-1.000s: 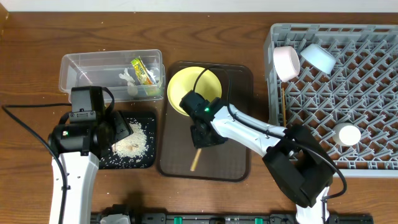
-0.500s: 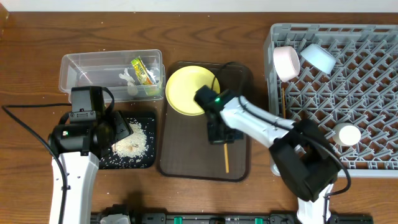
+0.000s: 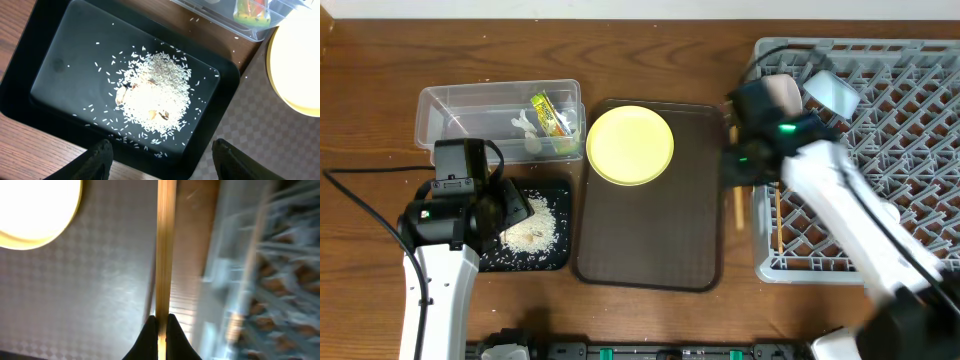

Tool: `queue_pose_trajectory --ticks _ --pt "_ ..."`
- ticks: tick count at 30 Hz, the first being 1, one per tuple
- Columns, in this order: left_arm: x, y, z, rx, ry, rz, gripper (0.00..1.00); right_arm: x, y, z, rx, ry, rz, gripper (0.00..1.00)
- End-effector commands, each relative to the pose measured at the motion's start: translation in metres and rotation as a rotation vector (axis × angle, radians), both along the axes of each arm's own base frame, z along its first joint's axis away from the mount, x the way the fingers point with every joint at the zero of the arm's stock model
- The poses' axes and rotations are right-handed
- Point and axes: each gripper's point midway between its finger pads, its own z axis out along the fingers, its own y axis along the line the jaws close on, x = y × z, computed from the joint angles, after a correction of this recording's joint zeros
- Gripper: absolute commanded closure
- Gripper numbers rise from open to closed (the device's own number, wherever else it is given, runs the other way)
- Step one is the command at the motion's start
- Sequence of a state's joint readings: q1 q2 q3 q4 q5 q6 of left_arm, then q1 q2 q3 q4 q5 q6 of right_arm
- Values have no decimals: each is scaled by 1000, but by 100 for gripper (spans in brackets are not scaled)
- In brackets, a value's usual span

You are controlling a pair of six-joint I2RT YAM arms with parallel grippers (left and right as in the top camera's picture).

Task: Sort waste into correct bins and load items into the dishwasher rack
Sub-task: 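Carry the second chopstick into the rack beside the first and release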

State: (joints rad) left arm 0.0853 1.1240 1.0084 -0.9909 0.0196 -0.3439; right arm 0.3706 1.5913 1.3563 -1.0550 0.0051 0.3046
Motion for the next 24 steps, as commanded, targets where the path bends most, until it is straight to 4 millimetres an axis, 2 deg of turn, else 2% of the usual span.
queue_pose_trajectory --ticks 1,4,8,17,22,24 --pt "1 2 2 0 -4 20 33 4 -34 24 -58 -77 24 99" --pt "1 2 2 0 -4 20 33 3 -59 28 -70 -73 -29 99" --pt "1 2 2 0 -4 20 33 -1 -78 15 -88 -15 -69 99" --pt "0 2 2 0 -4 20 33 -12 -83 -29 -110 72 -59 98" --pt "1 2 2 0 -4 20 33 -9 -82 -30 -107 58 -59 83" --pt "0 2 2 0 -4 20 33 -8 -82 -30 -107 57 -59 81"
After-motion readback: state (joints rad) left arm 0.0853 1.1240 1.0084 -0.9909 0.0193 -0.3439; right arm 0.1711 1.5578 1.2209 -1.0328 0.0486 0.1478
